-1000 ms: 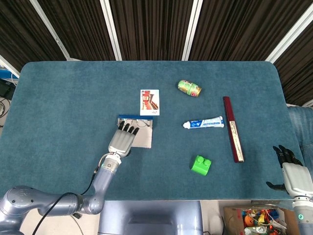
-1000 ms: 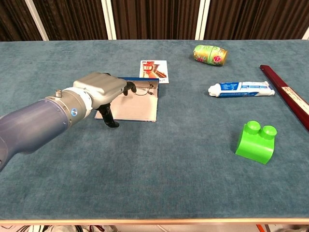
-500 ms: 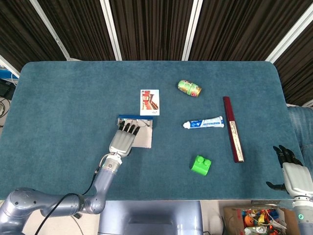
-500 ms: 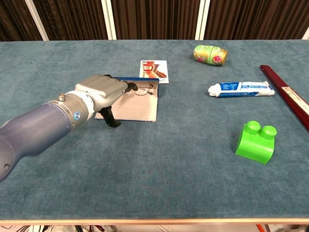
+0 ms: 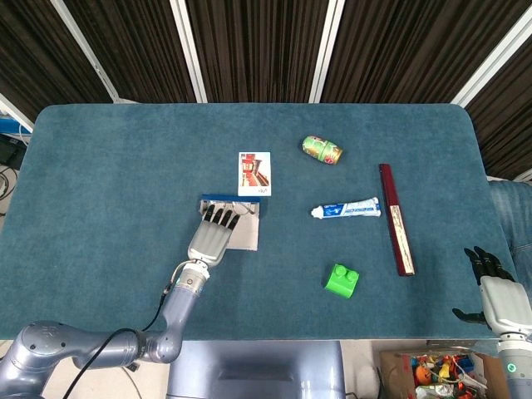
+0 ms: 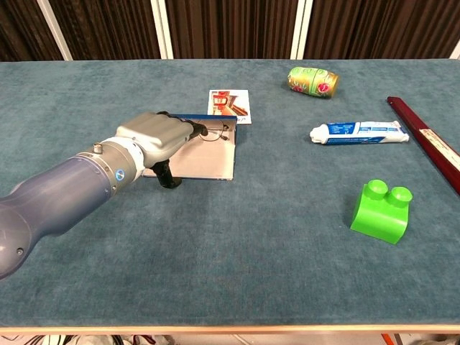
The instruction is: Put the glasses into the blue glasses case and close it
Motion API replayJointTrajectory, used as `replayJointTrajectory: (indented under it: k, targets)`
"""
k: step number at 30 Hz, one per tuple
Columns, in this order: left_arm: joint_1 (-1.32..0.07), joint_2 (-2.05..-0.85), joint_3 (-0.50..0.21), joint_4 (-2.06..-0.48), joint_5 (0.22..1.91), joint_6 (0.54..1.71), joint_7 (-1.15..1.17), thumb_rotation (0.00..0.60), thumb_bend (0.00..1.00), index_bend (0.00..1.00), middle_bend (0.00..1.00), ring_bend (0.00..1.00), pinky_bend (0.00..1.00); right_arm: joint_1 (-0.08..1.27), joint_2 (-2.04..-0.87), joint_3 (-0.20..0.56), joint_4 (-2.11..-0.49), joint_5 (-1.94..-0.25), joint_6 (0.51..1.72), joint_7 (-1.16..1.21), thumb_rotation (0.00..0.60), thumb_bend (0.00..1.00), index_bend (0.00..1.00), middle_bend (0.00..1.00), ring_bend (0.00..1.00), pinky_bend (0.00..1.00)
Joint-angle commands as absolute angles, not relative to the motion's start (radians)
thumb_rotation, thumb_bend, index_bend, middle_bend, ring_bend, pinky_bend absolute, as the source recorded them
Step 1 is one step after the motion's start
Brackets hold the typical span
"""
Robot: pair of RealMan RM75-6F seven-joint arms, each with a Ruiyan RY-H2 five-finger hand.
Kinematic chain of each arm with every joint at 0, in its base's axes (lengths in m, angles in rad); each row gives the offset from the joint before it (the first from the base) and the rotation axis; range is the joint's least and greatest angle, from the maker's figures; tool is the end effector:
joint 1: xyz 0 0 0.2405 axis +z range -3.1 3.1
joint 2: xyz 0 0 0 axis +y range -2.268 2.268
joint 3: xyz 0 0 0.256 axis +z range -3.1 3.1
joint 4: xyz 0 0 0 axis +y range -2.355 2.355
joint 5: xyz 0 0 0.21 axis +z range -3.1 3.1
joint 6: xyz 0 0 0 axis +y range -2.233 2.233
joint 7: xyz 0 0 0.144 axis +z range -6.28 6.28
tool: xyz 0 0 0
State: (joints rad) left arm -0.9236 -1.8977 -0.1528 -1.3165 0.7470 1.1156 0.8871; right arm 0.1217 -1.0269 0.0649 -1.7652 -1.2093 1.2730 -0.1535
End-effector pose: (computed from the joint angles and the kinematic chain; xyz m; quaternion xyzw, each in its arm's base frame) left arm -0.0959 0.3317 -0.1059 -0.7806 -0.2972 -0.2595 0.4847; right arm -0.3264 -0.1862 0.1603 0.5724 -0.4766 0.2692 0.6105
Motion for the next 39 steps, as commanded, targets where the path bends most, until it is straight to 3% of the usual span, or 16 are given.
replayJointTrajectory:
  k: [1,21,39]
  targets:
    - [-0.923,-1.9,-0.154,-1.313,0.749,1.118,0.894,0.6,0.25,0.13,0.09,0.06,0.05,0.122,-1.027,0.065,-1.765,-1.209,1.273,-0.153,0.6,0.1,0.0,0.0,0.03,0.23]
    - [-0.919,-1.905,-0.181,-1.307,0.782,1.132,0.909,0.6,0.45,0.23,0.09,0.06,0.05,0.123,-1.024,0.063,-1.769,-1.205,1.266,-0.152,0.6,0.1,0.0,0.0,0.03,0.23]
    - [-0.973,-1.958,-0.29,-1.176,0.77,1.119,0.917,0.6,0.45,0.33,0.09,0.06,0.05,0.126,-1.018,0.062,-1.777,-1.191,1.256,-0.152,0.6,0.1,0.0,0.0,0.03,0.23]
